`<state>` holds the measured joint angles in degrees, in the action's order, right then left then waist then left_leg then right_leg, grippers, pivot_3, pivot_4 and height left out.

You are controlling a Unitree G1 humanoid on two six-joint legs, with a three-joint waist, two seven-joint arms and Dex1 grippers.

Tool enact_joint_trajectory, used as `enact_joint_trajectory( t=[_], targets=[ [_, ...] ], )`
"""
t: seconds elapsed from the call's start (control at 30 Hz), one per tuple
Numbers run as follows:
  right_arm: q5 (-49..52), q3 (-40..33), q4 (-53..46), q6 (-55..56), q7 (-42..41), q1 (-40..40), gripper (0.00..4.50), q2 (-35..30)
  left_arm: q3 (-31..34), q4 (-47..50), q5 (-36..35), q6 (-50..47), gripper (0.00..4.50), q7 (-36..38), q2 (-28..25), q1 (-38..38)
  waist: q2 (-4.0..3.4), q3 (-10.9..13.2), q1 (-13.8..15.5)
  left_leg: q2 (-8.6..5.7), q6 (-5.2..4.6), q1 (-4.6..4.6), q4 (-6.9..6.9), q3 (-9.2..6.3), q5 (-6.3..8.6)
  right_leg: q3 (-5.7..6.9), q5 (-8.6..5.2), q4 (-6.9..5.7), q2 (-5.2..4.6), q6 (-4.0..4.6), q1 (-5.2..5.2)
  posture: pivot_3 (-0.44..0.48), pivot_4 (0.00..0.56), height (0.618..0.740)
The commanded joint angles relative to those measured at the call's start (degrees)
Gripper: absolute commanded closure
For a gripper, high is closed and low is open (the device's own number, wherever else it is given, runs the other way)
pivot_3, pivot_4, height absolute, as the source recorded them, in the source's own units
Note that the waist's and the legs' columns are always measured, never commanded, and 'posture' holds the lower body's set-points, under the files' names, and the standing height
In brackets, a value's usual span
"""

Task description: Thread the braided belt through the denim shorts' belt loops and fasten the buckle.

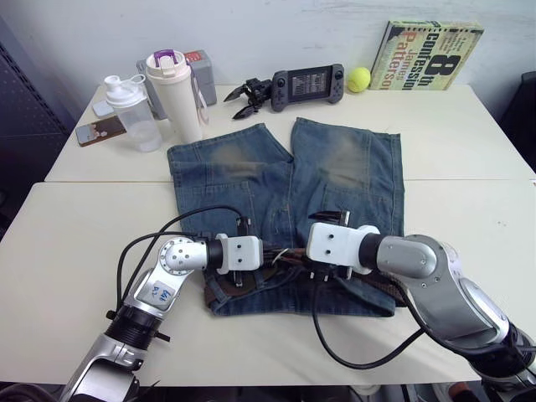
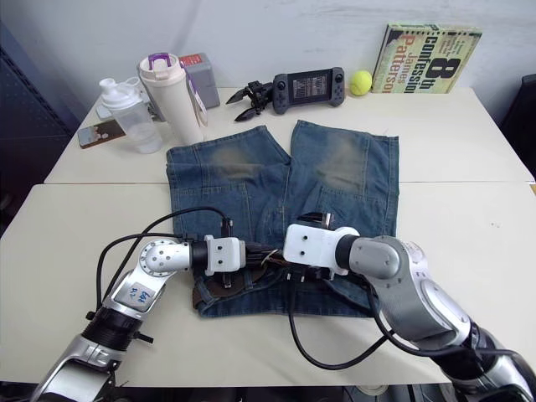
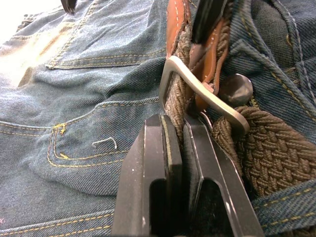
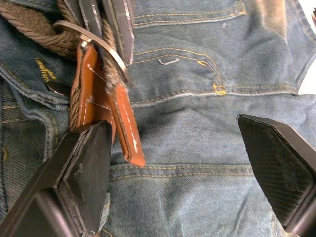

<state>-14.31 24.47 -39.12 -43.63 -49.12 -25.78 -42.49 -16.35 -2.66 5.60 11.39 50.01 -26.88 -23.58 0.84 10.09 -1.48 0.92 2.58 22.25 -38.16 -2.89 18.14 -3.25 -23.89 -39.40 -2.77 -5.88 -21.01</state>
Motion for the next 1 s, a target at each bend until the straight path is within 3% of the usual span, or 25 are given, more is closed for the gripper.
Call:
enact_joint_trajectory(
  t=[0.03, 0.1, 0.13, 0.17, 0.27, 0.3, 0.63, 0.67, 0.73, 0.8, 0.83, 0.9, 1.0],
  targets=[
    [-0.8, 1.1, -0.3, 1.1, -0.3, 0.1, 1.01, -0.7, -1.8, 0.2, 1.1, 0.0, 4.5, 0.2, -0.3, 0.8, 0.0, 0.0, 0.0, 0.0, 0.0, 0.0, 0.0, 0.0, 0.0, 0.0, 0.0, 0.0, 0.0, 0.0, 0.0, 0.0, 0.15, 0.739],
    [-0.9, 1.5, -0.4, 0.9, -0.4, 0.2, 2.01, -0.5, -1.8, 0.1, 1.3, 0.1, 4.5, 0.0, -0.3, 0.7, 0.0, 0.0, 0.0, 0.0, 0.0, 0.0, 0.0, 0.0, 0.0, 0.0, 0.0, 0.01, 0.0, 0.0, 0.0, 0.0, 0.15, 0.739],
    [-1.1, 1.8, -0.5, 0.9, -0.5, 0.2, 2.21, -0.6, -1.8, 0.0, 1.4, 0.2, 4.5, 0.0, -0.3, 0.6, 0.0, 0.0, 0.0, 0.0, 0.0, 0.01, 0.0, 0.0, 0.0, 0.0, 0.0, 0.01, 0.0, 0.0, 0.0, 0.0, 0.15, 0.739],
    [-1.2, 2.2, -0.6, 0.8, -0.6, 0.3, 2.89, -0.7, -1.8, 0.0, 1.5, 0.2, 4.5, -0.1, -0.3, 0.6, 0.0, 0.0, 0.0, 0.0, 0.0, 0.01, 0.0, 0.0, 0.0, 0.0, 0.0, 0.01, 0.0, 0.0, 0.0, 0.0, 0.15, 0.739],
    [-1.3, 2.8, -1.4, 0.0, -0.7, 0.7, 4.31, -0.6, -1.7, -0.2, 1.6, 0.3, 4.5, -0.4, -0.3, 0.4, 0.0, 0.0, 0.0, 0.0, 0.0, 0.01, 0.0, 0.0, 0.0, 0.0, 0.0, 0.01, 0.0, 0.0, 0.0, 0.0, 0.15, 0.739],
    [-1.4, 3.2, -1.8, -0.6, -0.7, 0.9, 4.44, -0.5, -1.7, -0.3, 1.7, 0.4, 4.5, -0.7, -0.4, 0.3, 0.0, 0.0, 0.0, 0.0, 0.0, 0.01, 0.0, 0.0, 0.0, 0.0, 0.0, 0.01, 0.0, 0.0, 0.0, 0.0, 0.15, 0.739],
    [-3.4, 5.6, -4.2, -5.6, 0.4, 2.0, 4.44, 0.1, 0.1, 1.1, -2.7, -1.1, 4.5, 1.1, -0.7, 0.6, 0.0, 0.0, 0.0, 0.0, 0.0, 0.01, 0.02, -0.01, 0.0, 0.0, 0.0, 0.05, 0.0, 0.0, 0.0, 0.0, 0.15, 0.739],
    [-3.7, 5.7, -4.2, -5.7, 0.5, 2.0, 4.5, 0.0, 0.5, 1.0, -3.2, -1.6, 3.62, 0.7, -0.4, 0.4, 0.0, 0.0, 0.0, 0.01, 0.0, 0.01, 0.03, -0.01, 0.0, 0.0, 0.0, 0.07, 0.0, 0.0, 0.0, 0.0, 0.15, 0.739],
    [-3.9, 5.5, -4.3, -6.1, 1.0, 2.1, 4.5, -0.1, 2.0, 2.6, -3.2, -3.5, 2.82, -0.4, -1.3, 0.9, 0.0, 0.0, -0.1, 0.02, 0.0, 0.01, 0.04, -0.01, 0.0, 0.0, 0.0, 0.08, 0.0, 0.0, -0.01, 0.0, 0.15, 0.739],
    [-3.7, 4.4, -4.4, -6.2, 1.6, 2.3, 4.5, 0.0, 5.4, 7.0, -8.0, -8.6, 1.93, 2.4, -4.4, 3.4, 0.0, 0.0, -0.1, 0.02, 0.0, 0.02, 0.05, -0.01, 0.0, -0.01, 0.0, 0.1, 0.01, 0.0, -0.02, 0.0, 0.15, 0.739],
    [-3.5, 3.6, -4.4, -5.9, 2.2, 2.5, 4.5, 0.3, 7.5, 10.2, -12.6, -12.4, 1.68, 5.2, -6.7, 5.1, 0.0, 0.0, -0.2, 0.05, 0.0, 0.03, 0.07, -0.01, 0.0, -0.01, 0.0, 0.11, 0.01, 0.0, -0.02, 0.0, 0.15, 0.739],
    [-3.2, 2.5, -4.7, -5.5, 2.8, 3.0, 4.5, 0.4, 12.7, 16.6, -23.8, -23.7, 1.68, 9.4, -11.1, 8.1, 0.0, 0.0, -0.5, 0.11, 0.02, 0.04, 0.16, -0.03, 0.01, -0.09, 0.0, 0.18, 0.01, 0.0, -0.11, 0.0, 0.15, 0.739],
    [-3.2, 1.6, -5.0, -4.6, 3.6, 3.7, 4.5, 0.6, 17.7, 21.0, -33.3, -32.9, 1.68, 11.8, -15.2, 10.7, -0.04, 0.0, -0.2, 0.27, 0.06, 0.11, 0.2, -0.17, 0.02, -0.11, 0.0, 0.22, -0.02, 0.0, -0.2, 0.0, 0.15, 0.739]
  ],
)
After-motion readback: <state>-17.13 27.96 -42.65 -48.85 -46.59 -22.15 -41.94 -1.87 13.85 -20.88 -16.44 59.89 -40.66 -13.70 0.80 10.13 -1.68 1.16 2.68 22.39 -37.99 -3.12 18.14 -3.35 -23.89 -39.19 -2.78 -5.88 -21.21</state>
